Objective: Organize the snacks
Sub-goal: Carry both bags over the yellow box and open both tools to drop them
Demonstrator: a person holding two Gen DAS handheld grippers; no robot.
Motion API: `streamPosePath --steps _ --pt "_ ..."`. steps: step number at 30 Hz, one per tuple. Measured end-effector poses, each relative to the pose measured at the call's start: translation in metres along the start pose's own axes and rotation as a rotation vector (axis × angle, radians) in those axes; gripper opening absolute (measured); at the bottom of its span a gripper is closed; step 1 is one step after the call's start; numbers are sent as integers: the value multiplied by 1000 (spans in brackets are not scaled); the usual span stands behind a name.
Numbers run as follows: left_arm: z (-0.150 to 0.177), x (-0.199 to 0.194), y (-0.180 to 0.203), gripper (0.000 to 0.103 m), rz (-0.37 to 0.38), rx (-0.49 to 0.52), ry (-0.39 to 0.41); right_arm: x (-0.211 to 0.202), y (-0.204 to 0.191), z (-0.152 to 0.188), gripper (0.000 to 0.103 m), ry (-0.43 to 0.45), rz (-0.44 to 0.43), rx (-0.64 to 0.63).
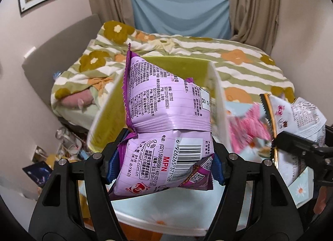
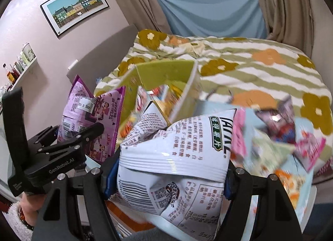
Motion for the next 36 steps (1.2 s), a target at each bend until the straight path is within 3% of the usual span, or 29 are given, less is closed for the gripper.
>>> streamPosePath --steps 7,12,14,16,17,25,36 --pt "-35 58 -49 68 39 7 -60 53 -35 -48 71 2 29 -6" --pt "-45 101 -62 69 88 37 -120 88 -45 -71 71 -6 72 21" --pt "-46 114 -64 75 107 40 -137 102 -47 -78 71 -10 91 37" --pt "-46 124 -65 90 120 41 -143 111 -46 -81 71 -13 104 47" --pt "-47 128 -67 103 118 44 -148 116 -45 -82 71 -16 111 53" --pt "-39 132 -79 103 141 1 -166 139 -36 -90 72 -47 142 80" --pt "-52 128 -89 103 81 -19 -152 168 -23 -126 74 -77 122 56"
Point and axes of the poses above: each gripper's, at about its wrist camera, not at the fingertips, and x roughly the way its jaws point, y to its right, z to its underside, the point moved 3 cm from there along x, roughly the way its jaws point, and after that the axes turned 2 degrees about y, right-handed, at the moved point
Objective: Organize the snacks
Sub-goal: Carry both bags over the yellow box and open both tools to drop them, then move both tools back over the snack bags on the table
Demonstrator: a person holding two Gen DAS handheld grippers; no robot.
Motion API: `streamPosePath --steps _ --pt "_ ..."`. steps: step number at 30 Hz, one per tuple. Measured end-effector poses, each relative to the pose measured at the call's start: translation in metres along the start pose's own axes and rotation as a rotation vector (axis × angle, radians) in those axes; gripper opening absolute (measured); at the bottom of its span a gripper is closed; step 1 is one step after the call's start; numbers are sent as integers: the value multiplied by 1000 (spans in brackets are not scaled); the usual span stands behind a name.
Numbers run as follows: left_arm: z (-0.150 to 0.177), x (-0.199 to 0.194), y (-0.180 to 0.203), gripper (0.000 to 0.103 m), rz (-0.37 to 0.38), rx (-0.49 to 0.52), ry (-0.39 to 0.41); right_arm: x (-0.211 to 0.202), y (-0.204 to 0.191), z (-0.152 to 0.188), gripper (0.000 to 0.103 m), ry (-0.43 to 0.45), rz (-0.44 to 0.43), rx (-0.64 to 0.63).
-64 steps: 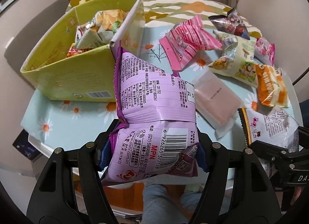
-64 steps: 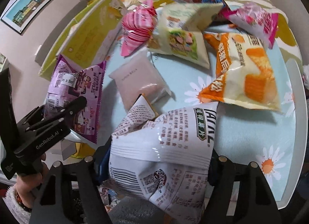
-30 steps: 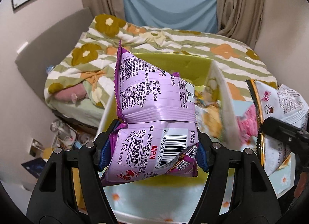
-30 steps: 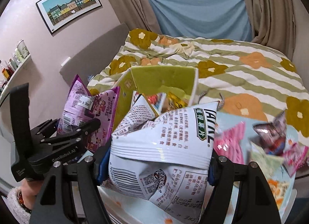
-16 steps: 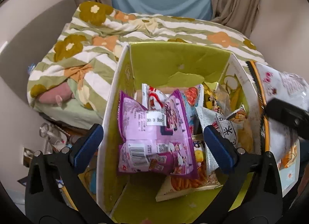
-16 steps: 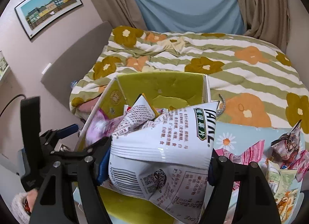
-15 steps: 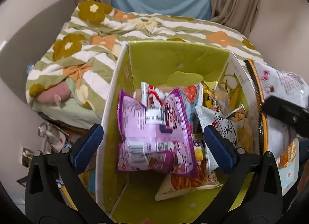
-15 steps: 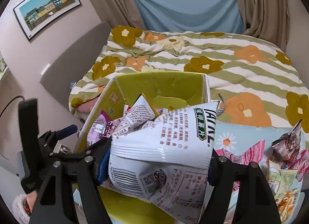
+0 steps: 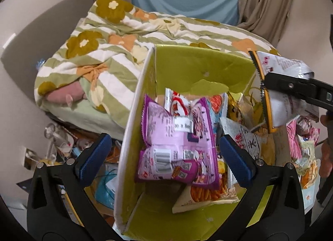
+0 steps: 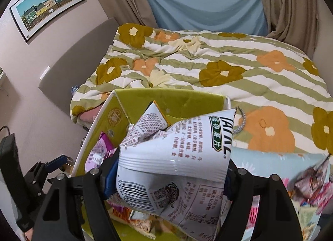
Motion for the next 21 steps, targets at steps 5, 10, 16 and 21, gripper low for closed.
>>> streamPosePath --steps 5,10,16,21 --pt "-6 8 -4 103 -21 -15 -4 23 -2 -14 75 -35 -25 -20" --pt "-7 15 -8 103 -31 -30 -21 39 -3 -21 103 -36 -48 -23" --pt "-4 16 -9 103 -35 -34 -33 35 -4 -15 103 -22 -41 -63" --pt "-5 10 -9 103 -34 -32 -20 27 -5 -12 103 -18 -37 -79"
Point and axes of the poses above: each gripper's, at about its wrist camera, not at the fingertips, and x roughly the way its jaws point, y to its right, z to its underside, the point moved 3 cm from there along x, roughly the way its jaws point, and after that the axes turned 2 degrees about y, right-handed, at the moved point
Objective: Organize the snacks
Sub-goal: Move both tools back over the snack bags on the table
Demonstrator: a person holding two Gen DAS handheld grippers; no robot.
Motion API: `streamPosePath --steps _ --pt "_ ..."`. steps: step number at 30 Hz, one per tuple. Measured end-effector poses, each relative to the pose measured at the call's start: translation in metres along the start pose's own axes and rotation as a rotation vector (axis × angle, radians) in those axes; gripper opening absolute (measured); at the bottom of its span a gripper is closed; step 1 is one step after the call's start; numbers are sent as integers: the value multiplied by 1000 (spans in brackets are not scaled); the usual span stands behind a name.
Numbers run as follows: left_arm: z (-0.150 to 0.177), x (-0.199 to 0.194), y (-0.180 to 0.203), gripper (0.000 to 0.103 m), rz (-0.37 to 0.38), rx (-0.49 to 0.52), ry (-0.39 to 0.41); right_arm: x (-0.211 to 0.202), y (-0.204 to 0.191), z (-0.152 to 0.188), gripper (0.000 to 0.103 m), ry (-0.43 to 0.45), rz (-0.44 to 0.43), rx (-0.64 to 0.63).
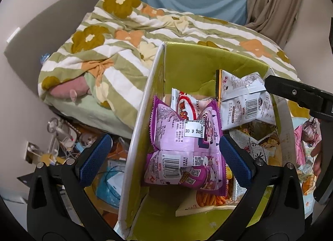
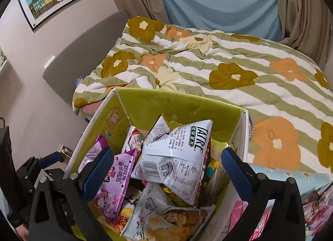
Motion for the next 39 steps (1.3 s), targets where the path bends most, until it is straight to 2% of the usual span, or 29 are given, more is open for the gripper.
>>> streamPosePath --steps 11,22,29,39 --pt "2 -44 -5 103 0 8 73 -49 -15 4 103 73 7 12" --pt "22 -110 8 103 53 48 162 -132 -31 41 103 187 48 36" --pt "41 -135 43 103 151 105 187 -190 -15 80 103 244 125 100" --pt "60 -150 128 103 239 191 205 -272 55 141 103 294 287 199"
Point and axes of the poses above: each gripper's, at about its wrist camera, not at the fingertips, and x roughly the way its jaws point, y to its right, z to its underside, the point moved 3 cm from there along x, roughly the way its jaws point, and after that the axes turned 2 degrees about y, right-handed, at the moved point
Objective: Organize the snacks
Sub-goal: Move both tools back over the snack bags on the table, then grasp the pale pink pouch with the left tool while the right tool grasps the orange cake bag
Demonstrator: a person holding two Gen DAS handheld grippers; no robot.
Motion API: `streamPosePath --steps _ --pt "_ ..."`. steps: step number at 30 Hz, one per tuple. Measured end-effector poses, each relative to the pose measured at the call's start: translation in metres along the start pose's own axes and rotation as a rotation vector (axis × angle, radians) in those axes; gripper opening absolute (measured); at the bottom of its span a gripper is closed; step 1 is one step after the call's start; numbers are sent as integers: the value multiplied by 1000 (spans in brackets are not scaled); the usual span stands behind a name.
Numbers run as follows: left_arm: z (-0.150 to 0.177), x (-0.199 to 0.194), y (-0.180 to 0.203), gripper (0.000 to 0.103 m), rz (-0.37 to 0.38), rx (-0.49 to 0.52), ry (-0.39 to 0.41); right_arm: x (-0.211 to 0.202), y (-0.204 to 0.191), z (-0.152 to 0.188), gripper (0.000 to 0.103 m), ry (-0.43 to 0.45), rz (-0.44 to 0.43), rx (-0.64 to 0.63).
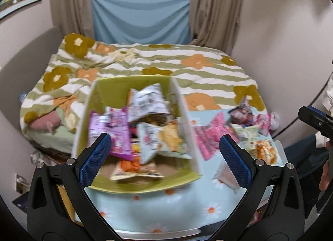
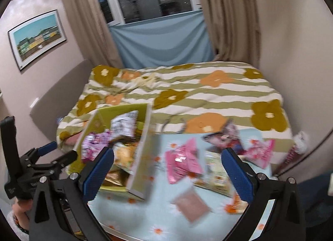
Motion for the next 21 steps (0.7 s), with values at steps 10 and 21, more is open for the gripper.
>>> streamPosePath --steps 10,21 --pt "29 51 98 103 10 3 -125 -8 102 28 103 -41 102 42" --pt "106 124 156 103 -106 -127 -298 54 180 83 103 -248 72 43"
Point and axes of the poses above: each gripper's, at about its wrist camera, not at the fingertips, and x roughly the way its jaws point, y to its right, z to its underside, the point moved 3 cm from there along x, roughly the way its jaws point, and after that the axes turned 2 degrees about y, right-handed, at the moved point
